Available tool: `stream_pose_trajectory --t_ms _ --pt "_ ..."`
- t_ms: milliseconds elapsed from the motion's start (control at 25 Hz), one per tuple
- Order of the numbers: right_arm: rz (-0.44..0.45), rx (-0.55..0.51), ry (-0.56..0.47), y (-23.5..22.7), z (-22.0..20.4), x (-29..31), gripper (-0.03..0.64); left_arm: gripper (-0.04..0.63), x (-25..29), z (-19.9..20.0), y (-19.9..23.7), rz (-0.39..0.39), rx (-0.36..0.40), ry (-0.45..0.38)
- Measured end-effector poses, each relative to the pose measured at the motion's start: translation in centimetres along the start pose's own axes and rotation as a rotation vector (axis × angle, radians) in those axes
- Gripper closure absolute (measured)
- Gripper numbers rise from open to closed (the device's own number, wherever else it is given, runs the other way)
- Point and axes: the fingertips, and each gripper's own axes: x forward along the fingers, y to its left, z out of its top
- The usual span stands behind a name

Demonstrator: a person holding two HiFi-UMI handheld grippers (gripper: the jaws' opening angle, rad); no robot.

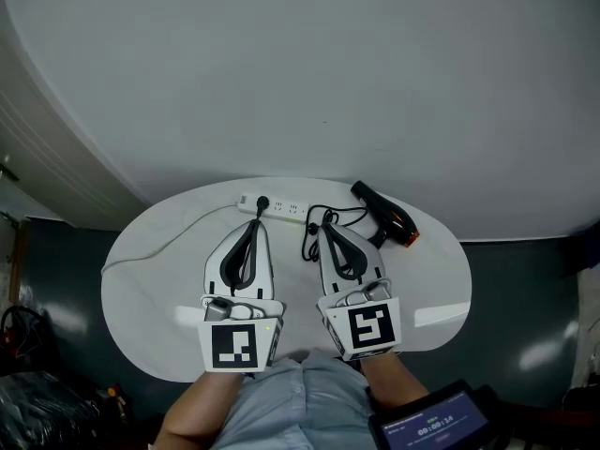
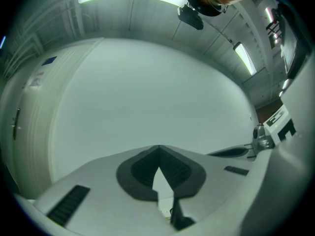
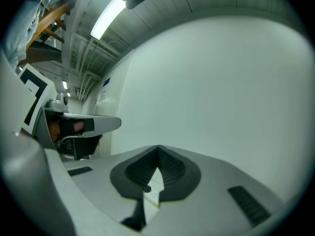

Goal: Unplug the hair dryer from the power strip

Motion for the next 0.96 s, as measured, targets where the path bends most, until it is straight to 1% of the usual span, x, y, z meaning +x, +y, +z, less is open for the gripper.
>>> stream_pose_trajectory --t_ms 120,240,400,520,560,680,720,960 --pt "0.008 0.003 -0.019 0.25 0.59 0.1 0.617 0.597 -0.05 0.34 0.05 -0.001 0.019 -0.008" --pt "0.012 0.005 -0.032 0.43 0.97 0.13 0.617 0.597 -0.16 0.72 0.07 0.012 -0.016 -0.011" --pt "0.019 0.007 -0.039 0.66 1.13 0.22 0.617 0.597 -0.36 1.0 0.2 -0.004 0.031 -0.029" --pt "0.023 0.008 -0.04 0.86 1.08 0.33 0.617 0.597 -0.49 0.94 0.4 0.002 0.034 -0.028" --pt "0.024 0.009 -0.04 0.89 1.08 0.33 0.617 0.597 -0.55 0.8 0.45 0.009 0.023 -0.021" --pt "0.027 0.01 -0.041 0.9 1.1 0.26 0.617 0.597 -0.67 0.54 0.37 0.042 -0.066 0.005" --pt "0.028 0.01 -0.041 0.9 1.09 0.23 0.617 0.597 -0.7 0.52 0.32 0.046 -0.078 0.008" --pt "0.029 0.012 -0.039 0.9 0.91 0.32 0.617 0.597 -0.64 0.38 0.41 0.045 -0.069 0.007"
